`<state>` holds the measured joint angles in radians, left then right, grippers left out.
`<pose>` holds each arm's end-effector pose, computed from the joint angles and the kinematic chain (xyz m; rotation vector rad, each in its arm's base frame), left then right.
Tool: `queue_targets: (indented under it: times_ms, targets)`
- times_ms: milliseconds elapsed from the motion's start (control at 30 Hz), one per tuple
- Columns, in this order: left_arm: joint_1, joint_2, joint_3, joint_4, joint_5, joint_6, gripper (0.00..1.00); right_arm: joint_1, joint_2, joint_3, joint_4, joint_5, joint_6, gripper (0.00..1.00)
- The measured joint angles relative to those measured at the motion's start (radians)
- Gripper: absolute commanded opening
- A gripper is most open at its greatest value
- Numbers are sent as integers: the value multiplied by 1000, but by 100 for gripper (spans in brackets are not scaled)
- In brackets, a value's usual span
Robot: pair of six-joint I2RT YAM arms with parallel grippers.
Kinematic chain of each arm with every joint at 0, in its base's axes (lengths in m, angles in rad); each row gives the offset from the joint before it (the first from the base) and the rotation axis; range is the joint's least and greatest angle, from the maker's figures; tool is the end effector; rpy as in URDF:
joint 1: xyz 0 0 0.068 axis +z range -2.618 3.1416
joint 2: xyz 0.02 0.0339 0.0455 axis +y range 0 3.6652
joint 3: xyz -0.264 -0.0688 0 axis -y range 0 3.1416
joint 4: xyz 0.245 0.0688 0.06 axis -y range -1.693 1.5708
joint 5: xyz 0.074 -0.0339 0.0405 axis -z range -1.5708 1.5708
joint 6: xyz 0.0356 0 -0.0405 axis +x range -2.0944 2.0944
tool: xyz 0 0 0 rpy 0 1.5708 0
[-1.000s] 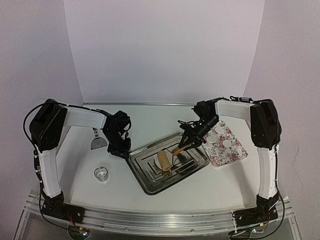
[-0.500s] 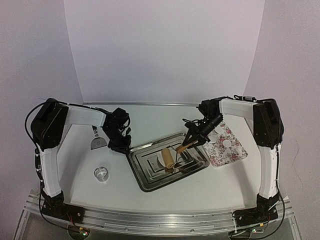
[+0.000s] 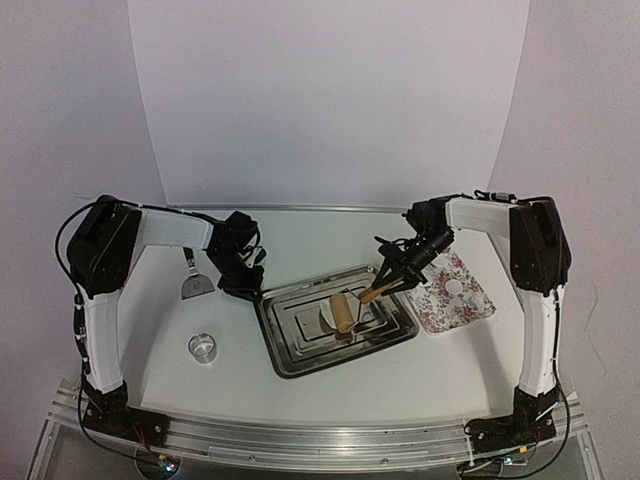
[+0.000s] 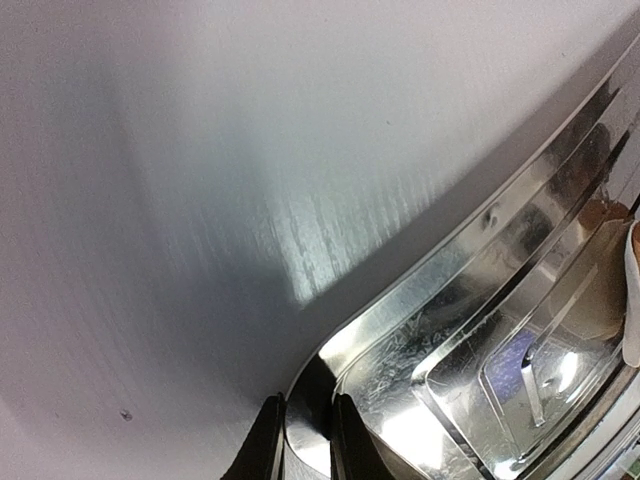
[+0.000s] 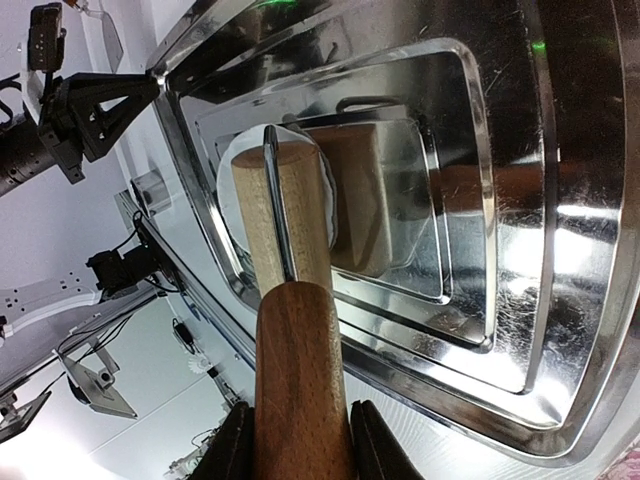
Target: Roll out the dumpling wrappers from the dough
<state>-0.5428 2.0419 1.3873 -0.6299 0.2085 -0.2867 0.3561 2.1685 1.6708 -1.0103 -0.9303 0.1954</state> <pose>0.3399 -0.2137 0.1428 0.4180 2.9002 -0.4507 0.3823 0.1726 0.1724 0.2542 -2.6364 -1.3016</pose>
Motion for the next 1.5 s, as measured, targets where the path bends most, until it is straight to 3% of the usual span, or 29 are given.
queue_targets:
  times_ms: [567, 900, 1200, 1500]
  targets:
    - [45, 42, 51, 40, 7, 126, 0, -100, -19, -40, -4, -10, 8, 0]
    - [63, 77, 105, 46, -17, 295, 0, -109, -61, -26, -28, 73, -35, 0]
    - [24, 77, 105, 82, -98, 451, 0, -39, -73, 53, -107, 163, -89, 0]
    - [-83, 45, 45, 134, -137, 563, 0, 41, -73, 185, -209, 182, -144, 0]
